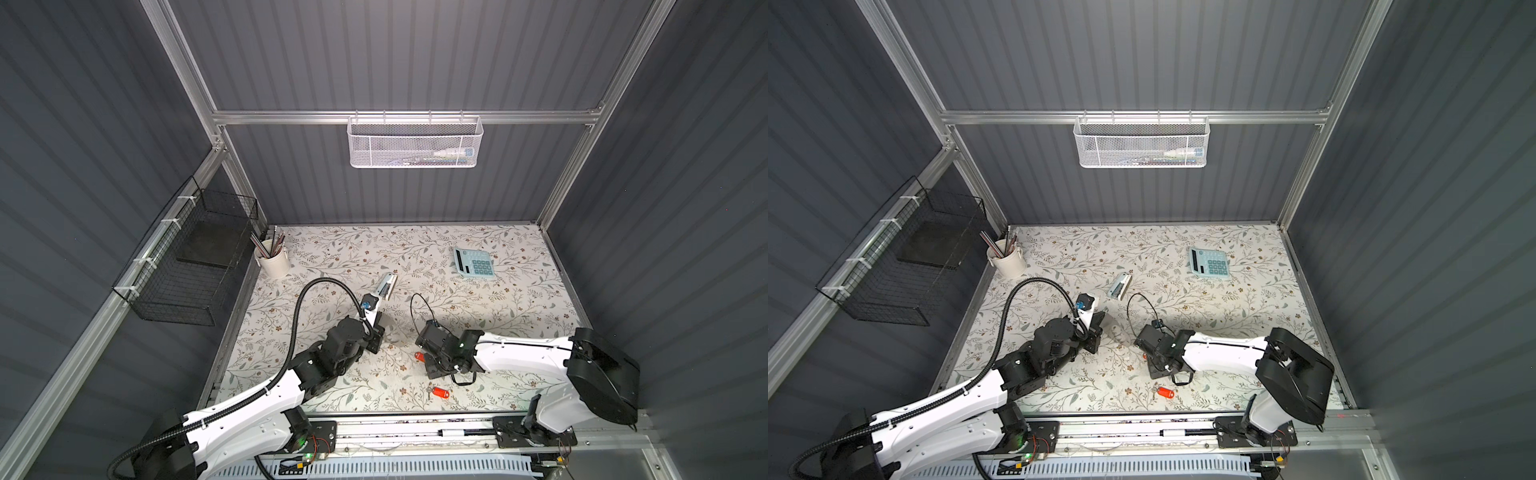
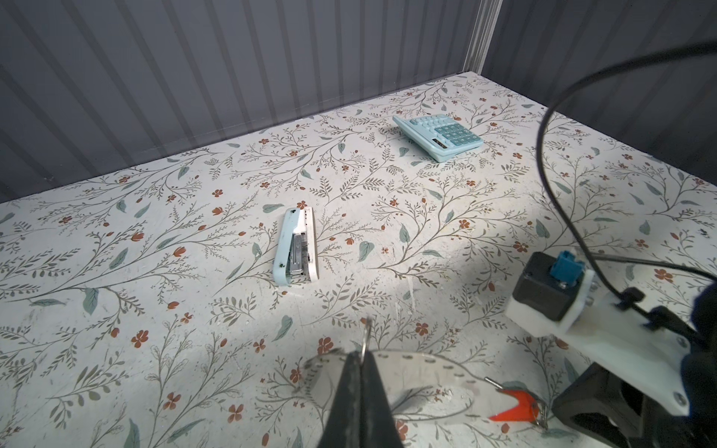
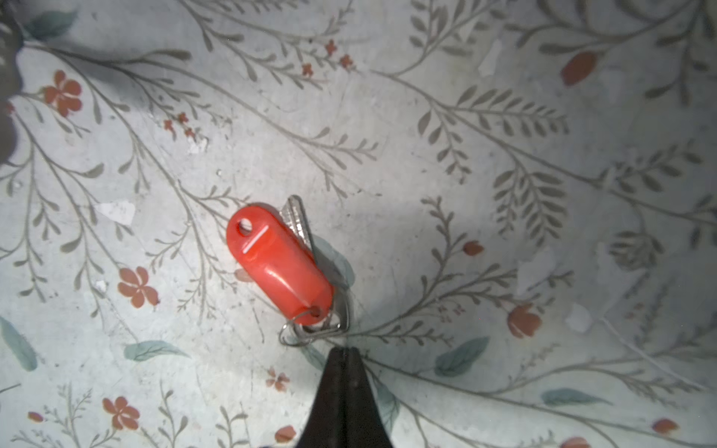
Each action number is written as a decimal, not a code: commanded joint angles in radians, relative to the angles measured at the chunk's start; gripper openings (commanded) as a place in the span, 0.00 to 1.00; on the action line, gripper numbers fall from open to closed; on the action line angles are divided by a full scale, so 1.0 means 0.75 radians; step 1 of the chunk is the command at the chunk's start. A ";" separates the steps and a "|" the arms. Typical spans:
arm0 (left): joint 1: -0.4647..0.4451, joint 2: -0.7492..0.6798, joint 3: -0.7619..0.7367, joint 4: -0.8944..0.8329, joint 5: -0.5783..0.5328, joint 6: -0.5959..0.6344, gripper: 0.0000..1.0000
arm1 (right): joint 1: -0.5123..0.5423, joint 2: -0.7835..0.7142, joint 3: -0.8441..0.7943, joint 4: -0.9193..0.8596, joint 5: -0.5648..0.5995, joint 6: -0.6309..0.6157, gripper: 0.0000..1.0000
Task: Put the keys on the keyring
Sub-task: 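Grasp the red fob's key ring with the right gripper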
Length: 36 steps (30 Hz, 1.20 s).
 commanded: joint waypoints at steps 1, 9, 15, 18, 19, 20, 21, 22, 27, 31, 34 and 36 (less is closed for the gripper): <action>0.008 0.004 0.003 0.022 0.004 -0.003 0.00 | -0.036 -0.065 -0.048 0.090 0.027 -0.030 0.00; 0.008 0.002 0.006 0.009 -0.011 -0.017 0.00 | 0.005 -0.096 -0.045 0.098 0.062 -0.070 0.31; 0.008 0.011 0.013 0.003 -0.008 -0.012 0.00 | 0.059 0.045 0.043 0.090 0.071 -0.106 0.40; 0.007 0.002 0.014 -0.004 -0.010 -0.009 0.00 | 0.074 0.080 0.064 0.079 0.101 -0.111 0.39; 0.009 0.000 0.012 -0.006 -0.010 -0.009 0.00 | 0.074 0.091 0.067 0.079 0.101 -0.112 0.40; 0.009 -0.001 0.011 -0.006 -0.012 -0.009 0.00 | 0.076 0.098 0.072 0.077 0.104 -0.114 0.39; 0.007 -0.002 0.011 -0.006 -0.014 -0.009 0.00 | 0.076 0.107 0.076 0.074 0.108 -0.112 0.38; 0.008 0.001 0.012 -0.006 -0.014 -0.009 0.00 | 0.077 0.116 0.081 0.068 0.111 -0.114 0.37; 0.007 0.002 0.014 -0.003 -0.012 -0.007 0.00 | 0.080 0.126 0.084 0.053 0.150 -0.101 0.31; 0.007 0.006 0.019 -0.002 -0.010 -0.006 0.00 | 0.082 0.113 0.071 0.053 0.165 -0.094 0.25; 0.009 0.010 0.021 0.001 -0.007 -0.005 0.00 | 0.084 0.099 0.062 0.053 0.182 -0.088 0.21; 0.008 0.012 0.023 0.001 -0.004 -0.003 0.00 | 0.084 0.084 0.052 0.056 0.189 -0.084 0.18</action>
